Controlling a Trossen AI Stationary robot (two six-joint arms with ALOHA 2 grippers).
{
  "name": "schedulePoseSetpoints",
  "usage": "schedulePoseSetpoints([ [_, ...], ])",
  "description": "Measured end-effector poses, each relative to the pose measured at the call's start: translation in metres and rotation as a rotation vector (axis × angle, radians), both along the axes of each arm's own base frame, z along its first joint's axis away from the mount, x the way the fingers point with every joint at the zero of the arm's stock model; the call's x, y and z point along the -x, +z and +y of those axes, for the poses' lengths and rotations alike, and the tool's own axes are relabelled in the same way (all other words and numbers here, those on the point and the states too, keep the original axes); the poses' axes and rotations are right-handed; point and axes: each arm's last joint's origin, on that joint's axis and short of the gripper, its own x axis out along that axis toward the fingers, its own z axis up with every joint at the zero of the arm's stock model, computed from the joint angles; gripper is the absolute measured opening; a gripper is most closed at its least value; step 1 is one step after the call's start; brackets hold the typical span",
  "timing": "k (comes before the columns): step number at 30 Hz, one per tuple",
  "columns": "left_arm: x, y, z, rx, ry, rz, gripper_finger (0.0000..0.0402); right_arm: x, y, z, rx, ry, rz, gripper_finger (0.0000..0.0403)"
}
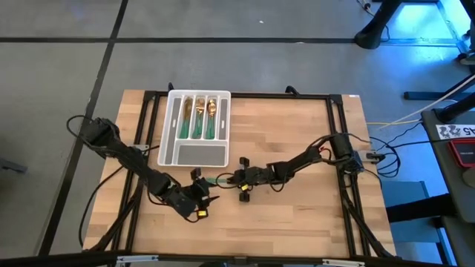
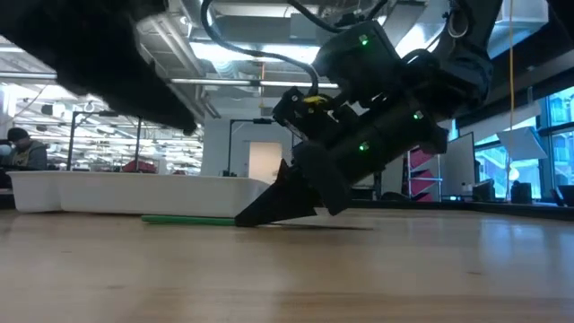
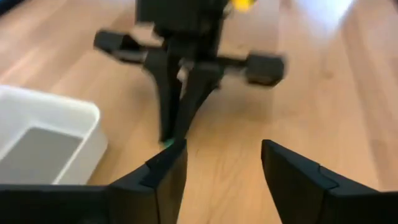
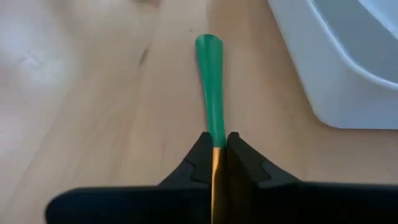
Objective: Sort silverware
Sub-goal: Put the green knife into the white cutlery tray
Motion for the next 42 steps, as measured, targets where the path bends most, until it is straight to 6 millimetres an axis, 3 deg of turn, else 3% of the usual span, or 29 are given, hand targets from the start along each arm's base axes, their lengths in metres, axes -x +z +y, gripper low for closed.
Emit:
schedulePoseSetpoints([
  [8, -0.009, -0.037, -0.003, -0.017, -0.013, 0.096, 0.0238, 0.004, 0.019, 0.010, -0.065, 0.115, -0.005, 0.0003],
  [15, -0.024, -0.055, -0.004, 0.048, 0.023, 0.030, 0.0242, 0.004, 0.020, 0.013, -0.077, 0.132, -0.004, 0.0003],
  [24, -0.028, -0.082, 0.005, -0.065, 0.005, 0.136, 0.0239, 0.004, 0.021, 0.013, -0.077, 0.130, -0.010, 0.0002],
  [28, -0.027, -0.083, 0.005, -0.028, 0.015, 0.149, 0.0202, 0.005, 0.030, 0.013, -0.081, 0.132, -0.012, 0.0000],
  [32, -0.027, -0.084, 0.004, 0.020, -0.011, 0.172, 0.0131, 0.009, 0.046, 0.013, -0.097, 0.175, -0.001, 0.0020],
  [35, -0.026, -0.085, 0.003, 0.014, -0.030, 0.181, 0.0071, 0.009, 0.060, 0.013, -0.094, 0.192, -0.038, 0.0063],
  [39, -0.027, -0.084, 0.003, 0.015, -0.029, 0.174, 0.0014, 0.010, 0.055, 0.014, -0.090, 0.229, -0.003, 0.0133],
  [42, -0.026, -0.083, 0.000, 0.021, -0.036, 0.169, 0.0008, 0.015, 0.045, 0.013, -0.056, 0.263, 0.034, 0.0173],
])
